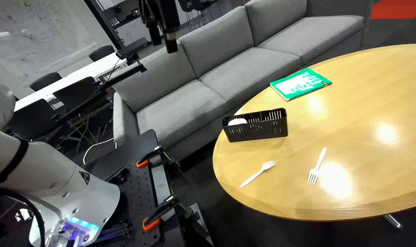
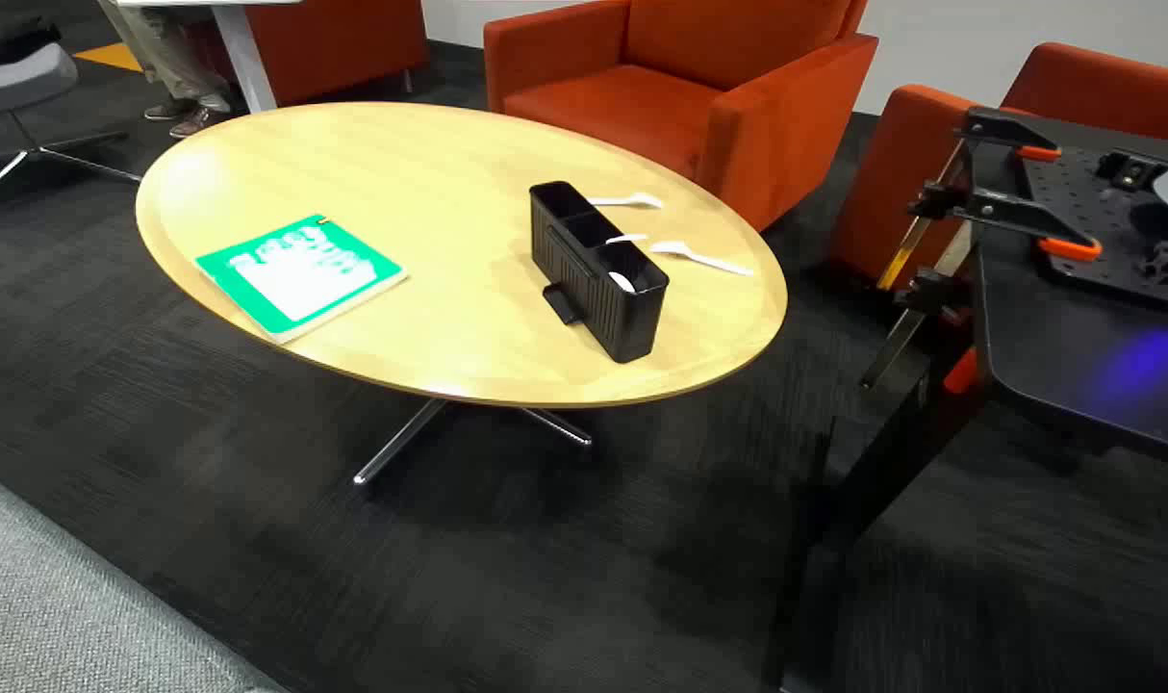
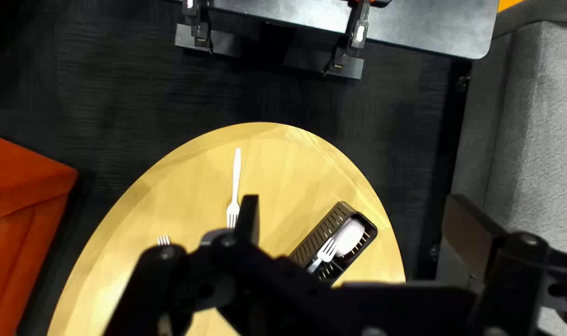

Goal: Take a fork from the utensil holder and put it on the table

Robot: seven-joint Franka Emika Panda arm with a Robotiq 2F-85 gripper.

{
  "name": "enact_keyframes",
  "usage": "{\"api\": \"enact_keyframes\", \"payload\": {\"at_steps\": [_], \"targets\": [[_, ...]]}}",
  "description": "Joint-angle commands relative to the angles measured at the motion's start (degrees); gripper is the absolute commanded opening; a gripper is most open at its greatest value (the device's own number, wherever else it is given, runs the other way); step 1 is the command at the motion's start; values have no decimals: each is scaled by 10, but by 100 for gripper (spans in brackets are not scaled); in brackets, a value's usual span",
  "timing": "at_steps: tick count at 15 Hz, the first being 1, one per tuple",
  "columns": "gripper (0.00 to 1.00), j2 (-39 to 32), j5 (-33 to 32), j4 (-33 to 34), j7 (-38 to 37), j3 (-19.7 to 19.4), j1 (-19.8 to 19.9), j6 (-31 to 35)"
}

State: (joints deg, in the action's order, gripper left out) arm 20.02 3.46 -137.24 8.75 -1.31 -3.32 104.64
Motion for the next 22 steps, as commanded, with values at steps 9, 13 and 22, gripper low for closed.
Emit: {"api": "enact_keyframes", "payload": {"at_steps": [9, 13, 22], "targets": [[100, -41, -6, 20, -41, 25, -2, 22], [100, -108, -11, 23, -122, 79, -22, 116], [100, -342, -283, 67, -496, 97, -81, 353]]}}
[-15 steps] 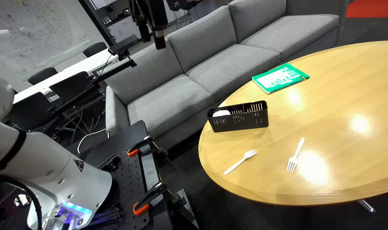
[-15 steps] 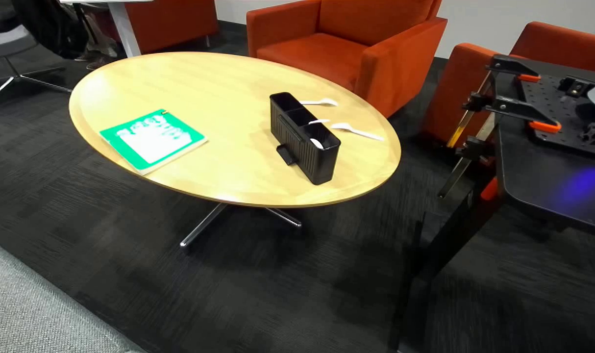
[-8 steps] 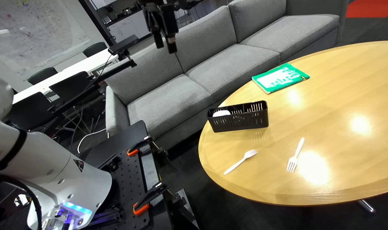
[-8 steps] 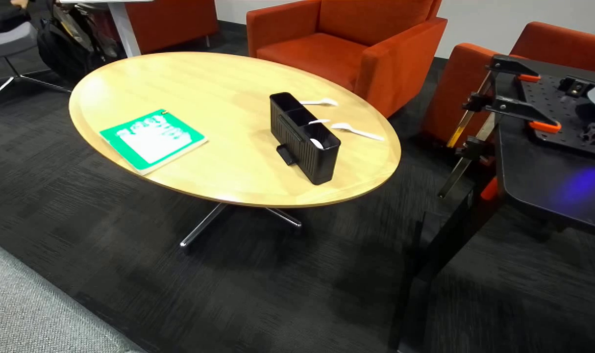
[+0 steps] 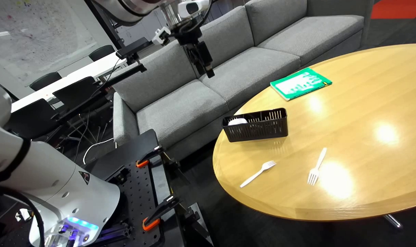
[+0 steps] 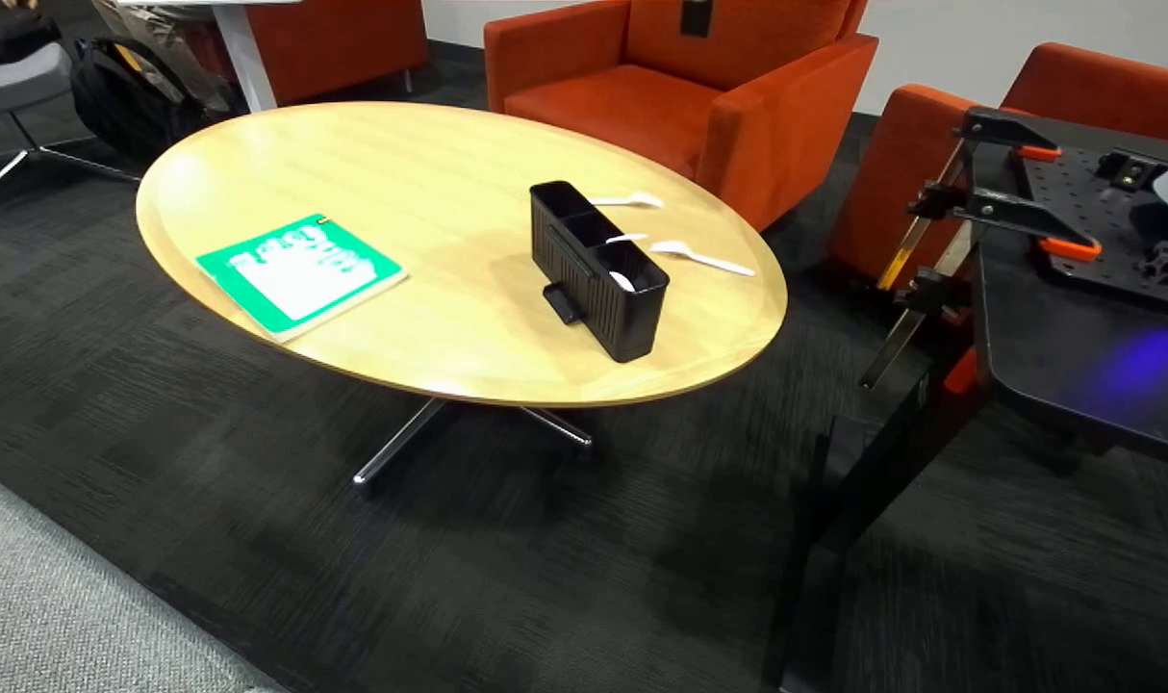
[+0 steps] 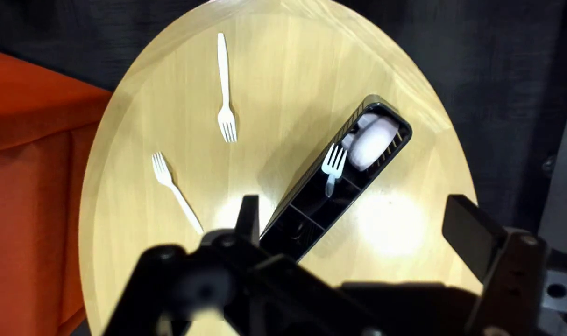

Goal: Take a fork from the utensil holder and put it on the table

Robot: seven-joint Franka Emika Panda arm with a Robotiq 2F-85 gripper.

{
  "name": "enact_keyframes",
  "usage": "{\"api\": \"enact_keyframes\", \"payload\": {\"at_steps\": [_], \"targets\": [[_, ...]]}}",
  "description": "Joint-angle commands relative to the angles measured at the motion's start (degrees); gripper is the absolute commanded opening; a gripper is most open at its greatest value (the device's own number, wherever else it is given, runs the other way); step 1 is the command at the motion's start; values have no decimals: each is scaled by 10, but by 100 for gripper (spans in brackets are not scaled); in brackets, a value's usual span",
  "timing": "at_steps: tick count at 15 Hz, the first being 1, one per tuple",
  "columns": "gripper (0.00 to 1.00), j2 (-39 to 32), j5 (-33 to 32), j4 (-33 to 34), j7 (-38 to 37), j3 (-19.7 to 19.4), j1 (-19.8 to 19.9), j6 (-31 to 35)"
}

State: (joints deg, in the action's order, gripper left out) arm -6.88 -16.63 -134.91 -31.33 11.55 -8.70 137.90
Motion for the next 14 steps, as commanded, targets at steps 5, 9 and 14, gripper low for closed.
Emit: {"api": "enact_keyframes", "payload": {"at_steps": [5, 9, 14], "targets": [[100, -120, -105, 56, -136, -72, -65, 20], [100, -148, -103, 77, -143, -80, -76, 16], [100, -201, -145, 137, -209, -103, -128, -82]]}}
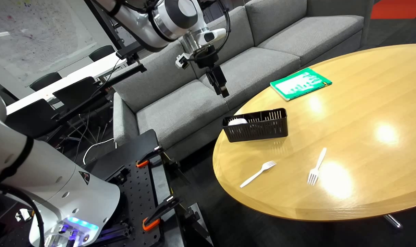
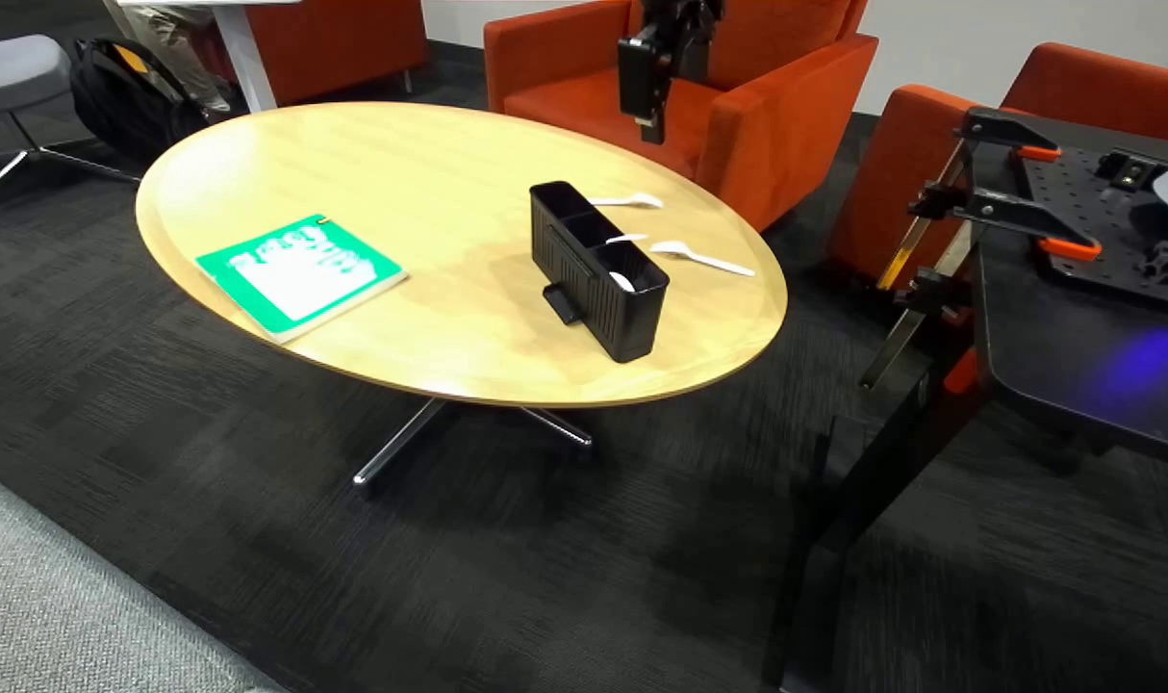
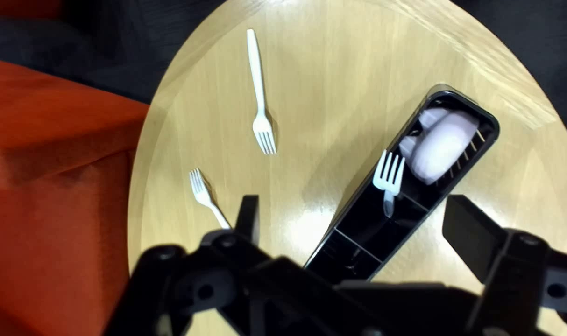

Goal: Take a fork from the utensil holder and put it on the table

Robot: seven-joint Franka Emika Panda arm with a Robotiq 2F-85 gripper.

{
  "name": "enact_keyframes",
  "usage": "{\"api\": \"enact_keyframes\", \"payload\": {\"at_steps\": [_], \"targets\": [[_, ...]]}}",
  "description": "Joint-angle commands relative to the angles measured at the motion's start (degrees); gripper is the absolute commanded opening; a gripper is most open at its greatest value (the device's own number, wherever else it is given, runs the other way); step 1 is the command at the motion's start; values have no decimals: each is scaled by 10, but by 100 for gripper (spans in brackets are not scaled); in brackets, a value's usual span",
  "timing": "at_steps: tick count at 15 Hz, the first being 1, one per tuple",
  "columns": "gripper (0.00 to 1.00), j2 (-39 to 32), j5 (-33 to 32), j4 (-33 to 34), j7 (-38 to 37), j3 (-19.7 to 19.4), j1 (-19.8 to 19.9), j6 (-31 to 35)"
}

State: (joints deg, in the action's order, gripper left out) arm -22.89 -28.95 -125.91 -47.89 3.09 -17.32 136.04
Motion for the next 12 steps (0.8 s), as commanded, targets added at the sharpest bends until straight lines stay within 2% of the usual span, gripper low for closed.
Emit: {"api": "enact_keyframes", "payload": {"at_steps": [1, 6, 12], "targets": [[100, -53, -25, 57, -48, -18, -49, -78], [100, -132, -50, 119, -58, -24, -85, -106], [100, -206, -98, 168, -39, -34, -93, -94]]}}
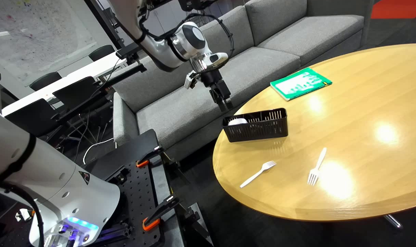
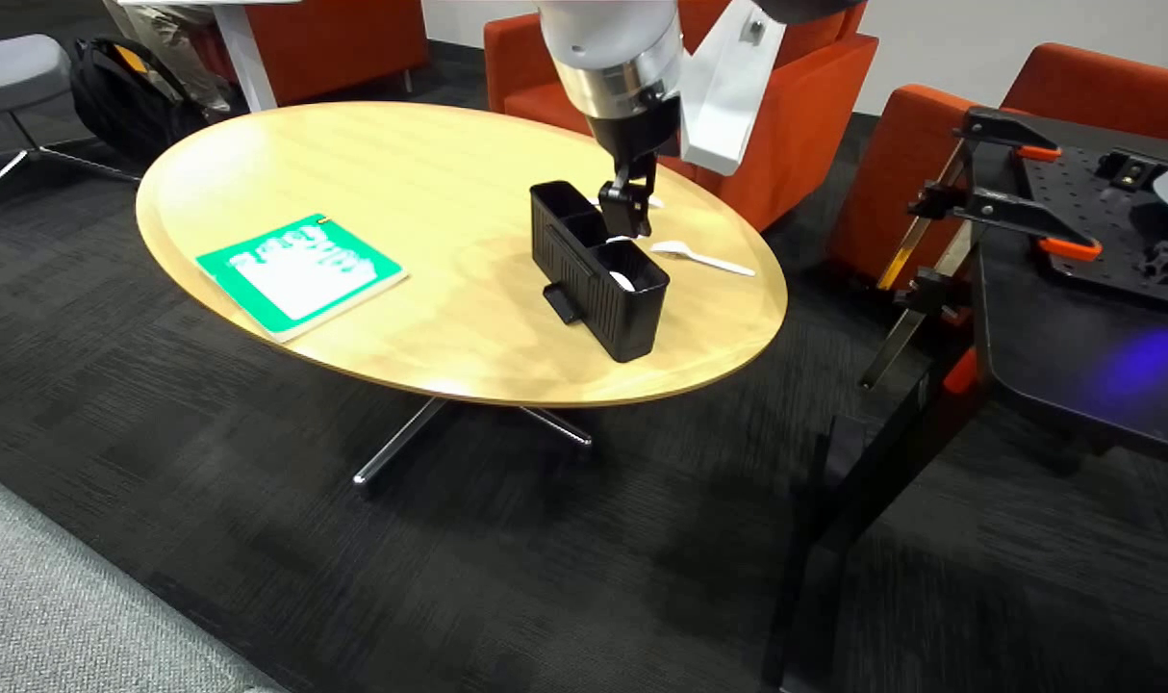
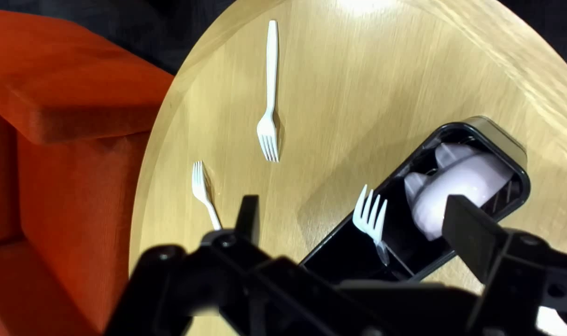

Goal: Take a fork from the utensil holder and put it on the table

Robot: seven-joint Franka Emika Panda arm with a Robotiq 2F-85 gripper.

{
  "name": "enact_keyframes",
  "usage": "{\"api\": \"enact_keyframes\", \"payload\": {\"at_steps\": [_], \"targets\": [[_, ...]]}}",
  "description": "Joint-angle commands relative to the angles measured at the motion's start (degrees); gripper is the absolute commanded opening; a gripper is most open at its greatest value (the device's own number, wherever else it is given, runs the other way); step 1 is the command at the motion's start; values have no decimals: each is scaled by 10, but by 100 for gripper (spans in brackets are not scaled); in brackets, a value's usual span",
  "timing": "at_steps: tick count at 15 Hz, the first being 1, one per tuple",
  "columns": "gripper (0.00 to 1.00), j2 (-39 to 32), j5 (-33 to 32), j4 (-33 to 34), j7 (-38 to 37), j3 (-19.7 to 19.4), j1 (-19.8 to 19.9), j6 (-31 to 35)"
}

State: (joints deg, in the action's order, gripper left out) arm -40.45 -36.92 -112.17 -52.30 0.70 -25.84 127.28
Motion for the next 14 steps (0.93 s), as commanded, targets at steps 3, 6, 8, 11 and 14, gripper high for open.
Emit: {"api": "enact_keyframes", "payload": {"at_steps": [3, 6, 8, 11, 14], "targets": [[100, -59, -34, 51, 9, -15, -6, -6], [100, -82, -49, 68, 9, -19, -6, -5], [100, -93, -59, 77, 4, -23, -7, -6], [100, -107, -66, 89, 3, -26, -6, -7], [66, -116, -72, 97, 0, -30, -8, -7]]}}
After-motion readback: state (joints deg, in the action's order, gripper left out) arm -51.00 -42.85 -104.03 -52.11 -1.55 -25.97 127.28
